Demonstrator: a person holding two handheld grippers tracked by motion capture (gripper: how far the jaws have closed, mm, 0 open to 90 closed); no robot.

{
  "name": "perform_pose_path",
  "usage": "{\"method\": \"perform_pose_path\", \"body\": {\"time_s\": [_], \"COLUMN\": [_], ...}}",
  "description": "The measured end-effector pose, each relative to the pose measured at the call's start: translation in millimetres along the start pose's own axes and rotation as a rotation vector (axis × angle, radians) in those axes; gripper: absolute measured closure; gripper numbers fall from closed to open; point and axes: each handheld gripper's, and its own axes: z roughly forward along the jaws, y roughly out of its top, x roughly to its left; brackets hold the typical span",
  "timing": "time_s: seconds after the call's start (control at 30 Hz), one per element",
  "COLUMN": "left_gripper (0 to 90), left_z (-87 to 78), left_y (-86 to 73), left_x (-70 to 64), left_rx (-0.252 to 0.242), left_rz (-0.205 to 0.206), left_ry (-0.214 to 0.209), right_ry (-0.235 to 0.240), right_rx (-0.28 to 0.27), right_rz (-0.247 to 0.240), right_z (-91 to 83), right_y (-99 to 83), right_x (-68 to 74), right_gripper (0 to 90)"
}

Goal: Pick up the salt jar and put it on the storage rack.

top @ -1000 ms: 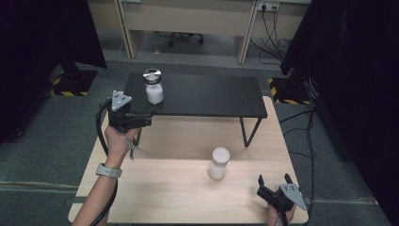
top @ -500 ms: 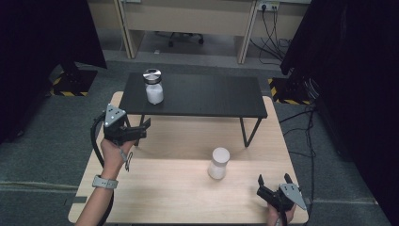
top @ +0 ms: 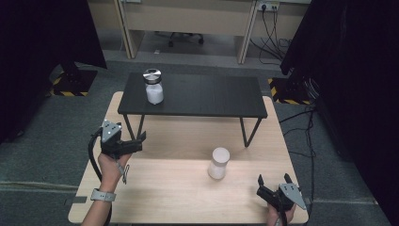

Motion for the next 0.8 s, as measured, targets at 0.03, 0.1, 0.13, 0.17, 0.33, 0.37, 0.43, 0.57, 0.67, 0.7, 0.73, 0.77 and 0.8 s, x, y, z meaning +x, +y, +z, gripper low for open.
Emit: {"method": "perform_pose_path", "body": {"time_s": [0.03, 0.1, 0.13, 0.17, 0.33, 0.37, 0.43, 0.57, 0.67, 0.7, 0.73, 0.77, 0.8], "left_gripper": [0.0, 0.0, 0.0, 0.0, 0.0, 0.0, 0.0, 0.0, 0.0, 0.0, 0.0, 0.0, 0.0], "left_z": [-0.6, -1.5, -2.4, -3.0, -6.7, -7.4, -9.0, -11.5, -12.1, -12.5, -12.9, -13.1, -13.3], "left_y": [-2.4, -7.8, -10.0, -13.4, -27.5, -30.2, -35.1, -44.7, -51.5, -53.8, -56.2, -58.5, -61.5], "left_x": [0.0, -0.2, 0.7, 1.1, 3.9, 4.7, 5.9, 8.4, 9.5, 9.7, 10.0, 10.3, 10.7], "left_rx": [0.006, 0.017, 0.026, 0.028, 0.053, 0.056, 0.064, 0.086, 0.105, 0.112, 0.117, 0.122, 0.132], "left_rz": [-0.001, -0.007, -0.004, -0.008, -0.026, -0.032, -0.038, -0.054, -0.065, -0.068, -0.072, -0.075, -0.084], "left_ry": [0.004, 0.013, 0.014, 0.017, 0.032, 0.034, 0.04, 0.056, 0.064, 0.066, 0.067, 0.07, 0.073], "right_ry": [0.0, 0.0, 0.0, 0.0, 0.0, 0.0, 0.0, 0.0, -0.001, -0.001, -0.001, -0.001, -0.001], "right_rx": [0.0, -0.001, 0.0, -0.001, 0.001, 0.001, 0.003, 0.004, 0.004, 0.005, 0.005, 0.005, 0.006], "right_rz": [0.001, -0.001, -0.001, -0.001, -0.004, -0.005, -0.007, -0.008, -0.008, -0.008, -0.008, -0.008, -0.009], "right_z": [0.1, 0.2, 0.1, 0.2, 0.2, 0.3, 0.4, 0.5, 0.5, 0.6, 0.5, 0.5, 0.5], "right_y": [0.0, -0.1, 0.0, -0.1, 0.2, 0.2, 0.5, 0.7, 0.7, 0.7, 0.7, 0.7, 0.9], "right_x": [0.1, 0.1, 0.1, 0.1, 0.1, 0.1, 0.3, 0.4, 0.6, 0.6, 0.6, 0.6, 0.6], "right_gripper": [0.3, 0.3, 0.3, 0.3, 0.3, 0.3, 0.3, 0.3, 0.3, 0.3, 0.3, 0.3, 0.3]}}
